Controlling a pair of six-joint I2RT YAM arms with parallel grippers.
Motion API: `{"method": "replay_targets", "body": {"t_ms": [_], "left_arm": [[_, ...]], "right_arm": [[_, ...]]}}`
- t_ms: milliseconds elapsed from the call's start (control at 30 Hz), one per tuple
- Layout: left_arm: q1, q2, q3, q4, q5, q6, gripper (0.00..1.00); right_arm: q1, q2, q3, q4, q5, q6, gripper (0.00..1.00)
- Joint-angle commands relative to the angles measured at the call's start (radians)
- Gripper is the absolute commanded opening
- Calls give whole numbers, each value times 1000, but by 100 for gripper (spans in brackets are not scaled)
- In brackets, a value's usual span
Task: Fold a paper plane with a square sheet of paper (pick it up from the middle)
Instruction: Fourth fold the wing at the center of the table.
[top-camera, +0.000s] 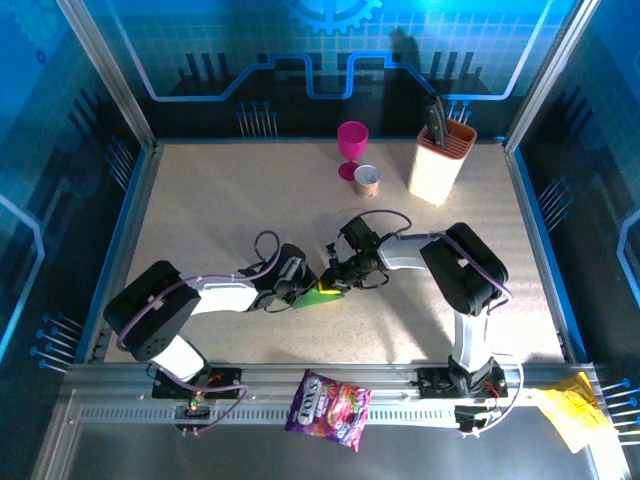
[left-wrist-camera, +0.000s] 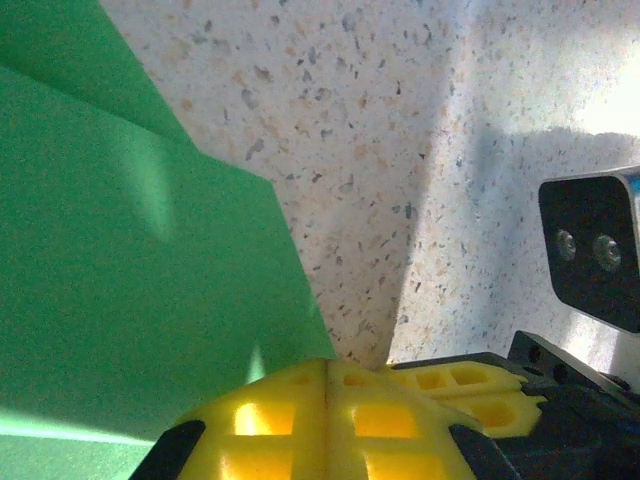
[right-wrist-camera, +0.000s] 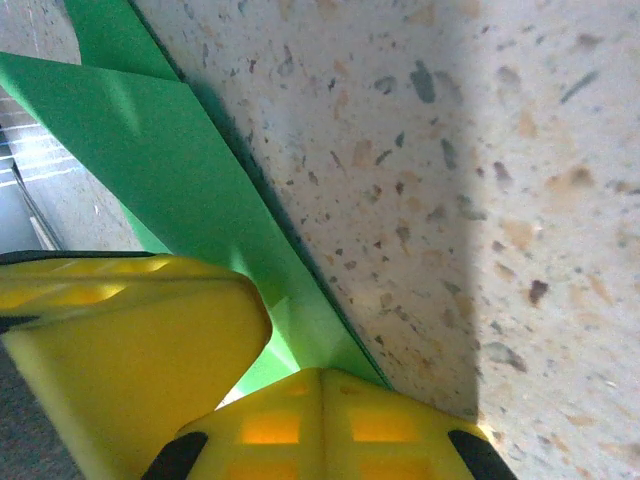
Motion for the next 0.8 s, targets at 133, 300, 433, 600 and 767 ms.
{"method": "replay_targets", "body": {"t_ms": [133,300,433,600,767], "left_arm": [[-6,16,-77,41,-37,-46,0],[3,14,-123,55,-47,-47,0],[24,3,-154,56,-47,-33,0],[80,-33,-195,32,-32,1,0],[156,-82,-231,-1,-8,58,0]], "right_arm": [[-5,141,-82,-228,197,-1,0],[-11,144,-87,-231,199,-2,0],[-14,150,-92,-237,204,-3,0],[-15,150,-92,-238,209,-1,0],[-15,152,-92,-238,211,5,0]]}}
